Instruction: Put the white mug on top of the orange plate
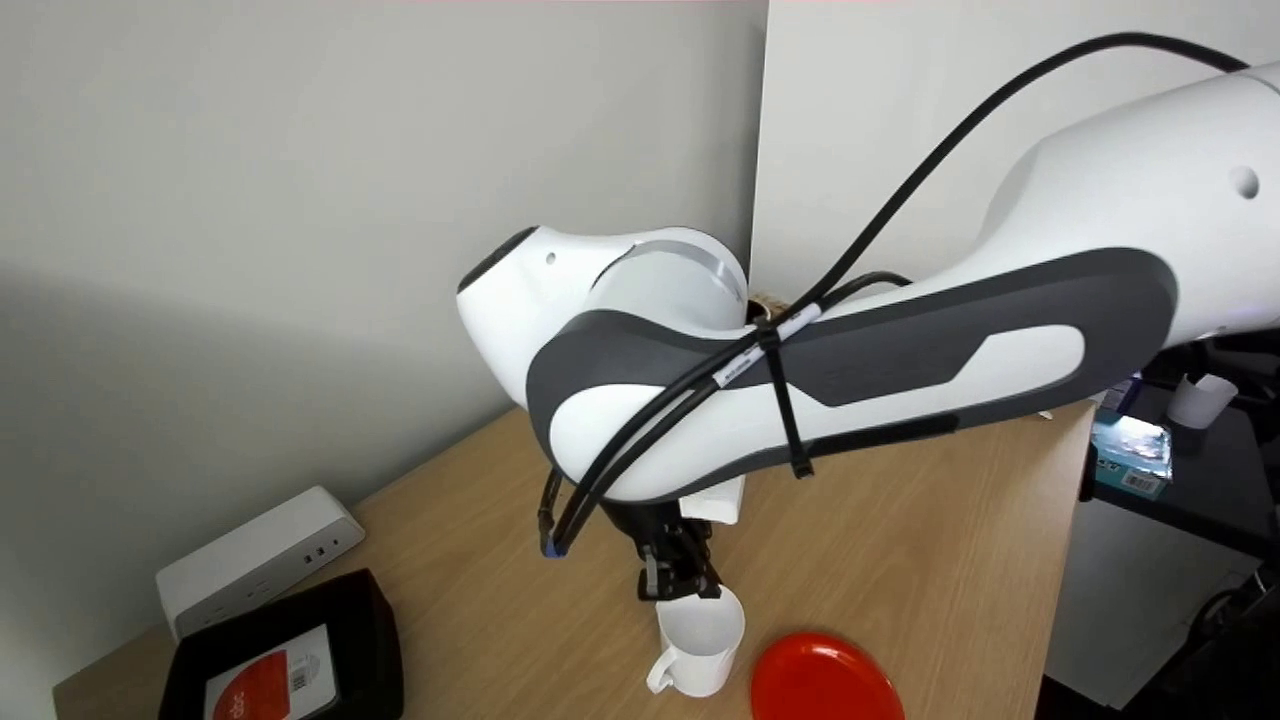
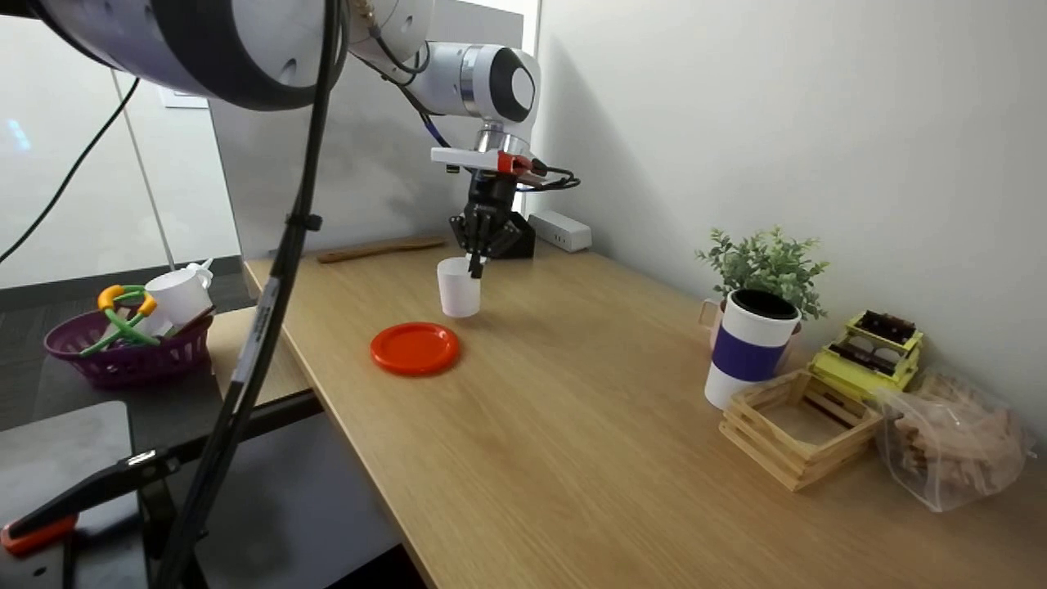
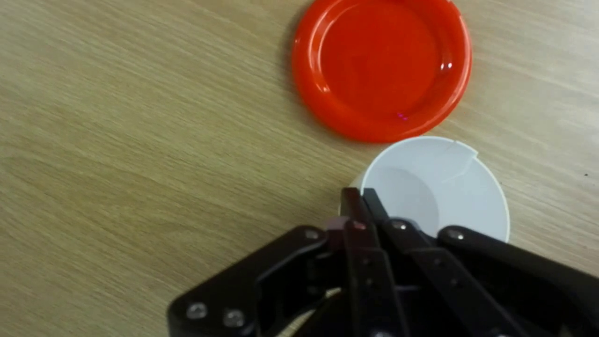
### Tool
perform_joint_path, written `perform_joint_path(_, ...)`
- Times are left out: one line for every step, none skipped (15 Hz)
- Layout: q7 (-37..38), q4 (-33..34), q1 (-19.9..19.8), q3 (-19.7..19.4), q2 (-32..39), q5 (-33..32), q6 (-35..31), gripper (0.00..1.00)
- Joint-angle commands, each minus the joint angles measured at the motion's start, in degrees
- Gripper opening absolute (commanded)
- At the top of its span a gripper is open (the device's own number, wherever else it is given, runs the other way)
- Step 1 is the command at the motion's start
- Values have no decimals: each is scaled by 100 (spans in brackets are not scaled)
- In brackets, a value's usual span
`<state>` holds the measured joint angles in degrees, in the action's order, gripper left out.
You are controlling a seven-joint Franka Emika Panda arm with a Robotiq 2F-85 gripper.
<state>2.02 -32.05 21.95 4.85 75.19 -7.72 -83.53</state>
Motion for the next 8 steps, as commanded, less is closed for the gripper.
perform_joint_path(623, -328, 62, 23, -258, 90, -178, 0)
perform_joint_path(735, -341, 84, 43, -270, 91, -283, 0)
perform_joint_path(742, -343, 126, 49, -270, 36, -518, 0)
perform_joint_path(725, -347, 179, 33, -263, -39, -811, 0)
perform_joint_path(646, -351, 238, -2, -249, -131, -1162, 0)
perform_joint_path(590, -349, 304, -53, -223, -248, -1560, 0)
perform_joint_path(626, -369, 353, -77, -212, -337, -1889, 0)
perform_joint_path(694, -408, 381, -72, -214, -381, -2151, 0)
